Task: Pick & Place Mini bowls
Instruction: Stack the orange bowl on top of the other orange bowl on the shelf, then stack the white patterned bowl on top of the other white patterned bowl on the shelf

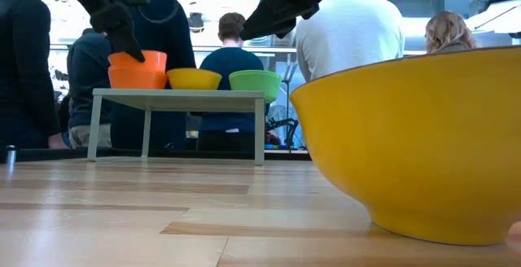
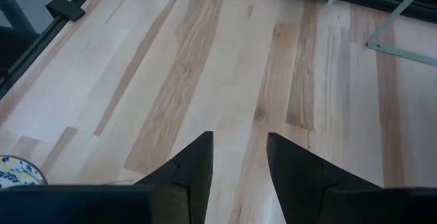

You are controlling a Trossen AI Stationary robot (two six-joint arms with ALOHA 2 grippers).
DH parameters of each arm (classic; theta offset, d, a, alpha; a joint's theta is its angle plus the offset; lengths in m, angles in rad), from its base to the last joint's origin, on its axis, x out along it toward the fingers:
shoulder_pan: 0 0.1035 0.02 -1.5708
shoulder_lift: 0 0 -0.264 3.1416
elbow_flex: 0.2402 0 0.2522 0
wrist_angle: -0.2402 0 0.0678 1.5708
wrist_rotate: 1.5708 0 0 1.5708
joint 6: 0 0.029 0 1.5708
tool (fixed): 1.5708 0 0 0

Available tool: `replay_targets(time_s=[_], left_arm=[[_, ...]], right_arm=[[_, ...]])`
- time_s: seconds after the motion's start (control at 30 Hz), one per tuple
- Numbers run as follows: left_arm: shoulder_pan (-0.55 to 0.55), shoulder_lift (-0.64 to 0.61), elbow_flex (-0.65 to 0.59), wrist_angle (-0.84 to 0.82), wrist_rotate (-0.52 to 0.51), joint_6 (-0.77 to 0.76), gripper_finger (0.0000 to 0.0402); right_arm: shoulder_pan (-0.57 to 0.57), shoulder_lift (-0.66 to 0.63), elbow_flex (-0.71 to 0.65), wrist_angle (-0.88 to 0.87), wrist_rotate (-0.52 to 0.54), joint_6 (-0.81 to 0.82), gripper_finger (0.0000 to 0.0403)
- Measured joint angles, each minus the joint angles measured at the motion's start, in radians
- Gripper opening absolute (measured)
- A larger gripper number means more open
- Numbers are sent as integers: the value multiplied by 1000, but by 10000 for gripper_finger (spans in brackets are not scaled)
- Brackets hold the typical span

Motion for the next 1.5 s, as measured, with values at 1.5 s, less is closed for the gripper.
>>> replay_targets(time_s=[1.5], left_arm=[[-278, 27, 56, 98, 26, -107, 97]], right_arm=[[0, 0, -1, 1, -2, 3, 127]])
